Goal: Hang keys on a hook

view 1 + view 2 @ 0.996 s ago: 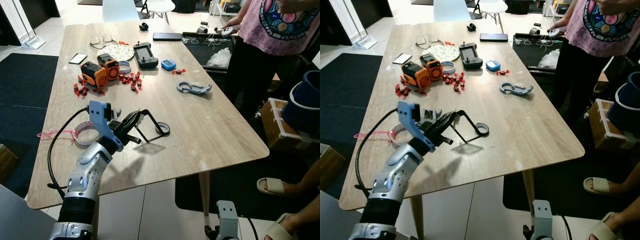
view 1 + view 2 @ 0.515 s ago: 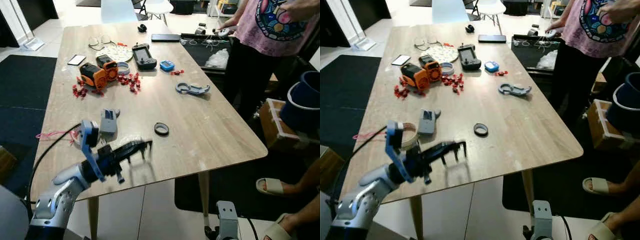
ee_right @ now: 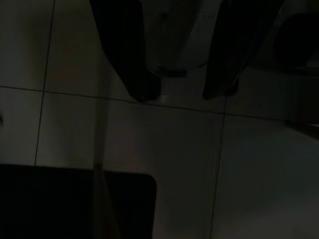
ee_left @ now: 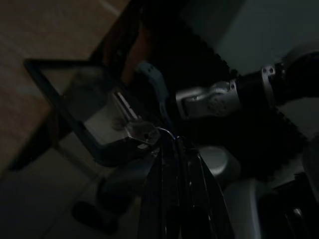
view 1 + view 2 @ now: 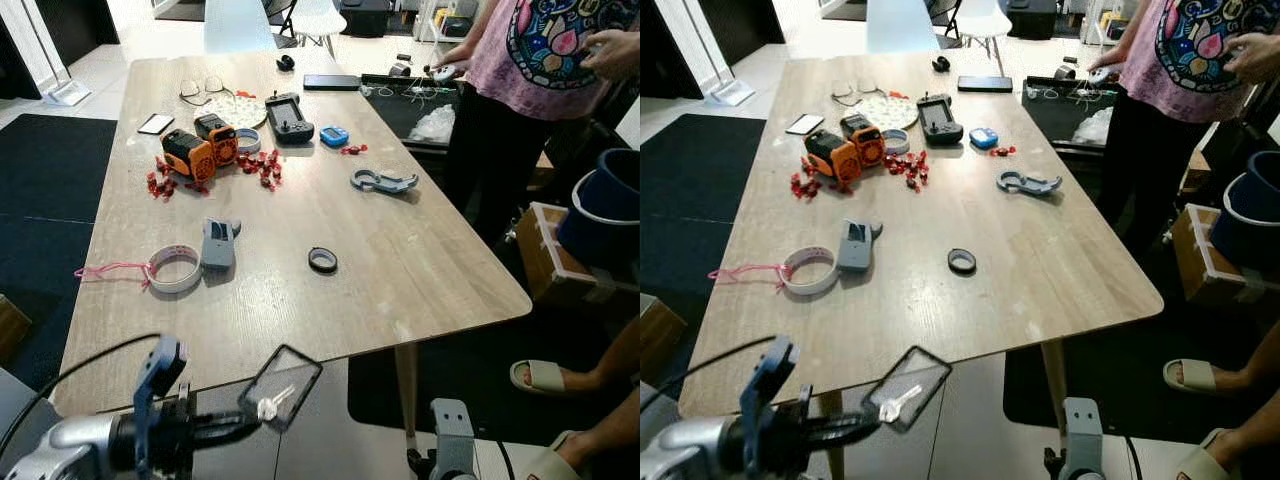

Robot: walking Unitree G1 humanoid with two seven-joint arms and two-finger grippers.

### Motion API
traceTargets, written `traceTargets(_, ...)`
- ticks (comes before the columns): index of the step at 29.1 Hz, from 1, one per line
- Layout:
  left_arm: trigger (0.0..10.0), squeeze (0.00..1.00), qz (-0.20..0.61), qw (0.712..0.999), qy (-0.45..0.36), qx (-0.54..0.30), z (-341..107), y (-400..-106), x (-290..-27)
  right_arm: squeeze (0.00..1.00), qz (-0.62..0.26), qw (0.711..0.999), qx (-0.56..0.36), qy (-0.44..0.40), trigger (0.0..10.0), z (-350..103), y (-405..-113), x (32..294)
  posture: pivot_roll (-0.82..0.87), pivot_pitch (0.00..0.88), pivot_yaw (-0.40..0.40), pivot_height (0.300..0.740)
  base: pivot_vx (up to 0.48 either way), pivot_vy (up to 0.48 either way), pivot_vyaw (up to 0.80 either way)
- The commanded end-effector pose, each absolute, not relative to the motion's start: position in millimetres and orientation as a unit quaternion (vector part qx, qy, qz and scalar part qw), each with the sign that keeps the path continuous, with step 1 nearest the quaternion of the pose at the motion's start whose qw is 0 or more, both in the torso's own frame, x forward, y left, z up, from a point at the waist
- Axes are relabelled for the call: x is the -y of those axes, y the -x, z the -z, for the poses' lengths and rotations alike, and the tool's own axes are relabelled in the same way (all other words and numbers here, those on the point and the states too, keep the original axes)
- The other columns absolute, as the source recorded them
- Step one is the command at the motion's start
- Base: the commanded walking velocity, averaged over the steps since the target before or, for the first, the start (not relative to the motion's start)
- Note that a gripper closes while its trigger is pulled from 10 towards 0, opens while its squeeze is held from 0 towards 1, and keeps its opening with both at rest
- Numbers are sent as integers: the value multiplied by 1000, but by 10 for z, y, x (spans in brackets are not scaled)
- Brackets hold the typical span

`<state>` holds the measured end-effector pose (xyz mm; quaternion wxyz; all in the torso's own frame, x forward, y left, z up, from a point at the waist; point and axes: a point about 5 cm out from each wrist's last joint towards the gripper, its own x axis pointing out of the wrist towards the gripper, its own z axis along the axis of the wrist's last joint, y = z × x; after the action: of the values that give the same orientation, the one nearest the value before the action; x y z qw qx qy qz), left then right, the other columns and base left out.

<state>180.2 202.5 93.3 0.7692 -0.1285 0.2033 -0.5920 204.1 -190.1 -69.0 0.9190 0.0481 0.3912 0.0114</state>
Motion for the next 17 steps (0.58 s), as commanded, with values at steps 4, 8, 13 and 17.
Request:
traceTargets(4,0,0,580,751,125,-289,-637,-1503,-2147,0,-7,911,-409,-52,10000,747,-1946,1901,43,87,-7,740,0,0,0)
traceTargets(8,0,0,573,748,114,-316,-492,-1398,-2180,0,-8,911,-410,-52,10000,751,-1940,1899,44,86,-8,740,0,0,0)
traceTargets(13,0,0,560,748,97,-342,-332,-1294,-2229,0,-8,911,-410,-52,10000,752,-1939,1895,45,85,-8,740,0,0,0)
traceTargets(17,0,0,501,799,81,-322,-170,-1304,-2253,0,-8,911,-410,-52,10000,751,-1943,1891,45,81,-8,740,0,0,0)
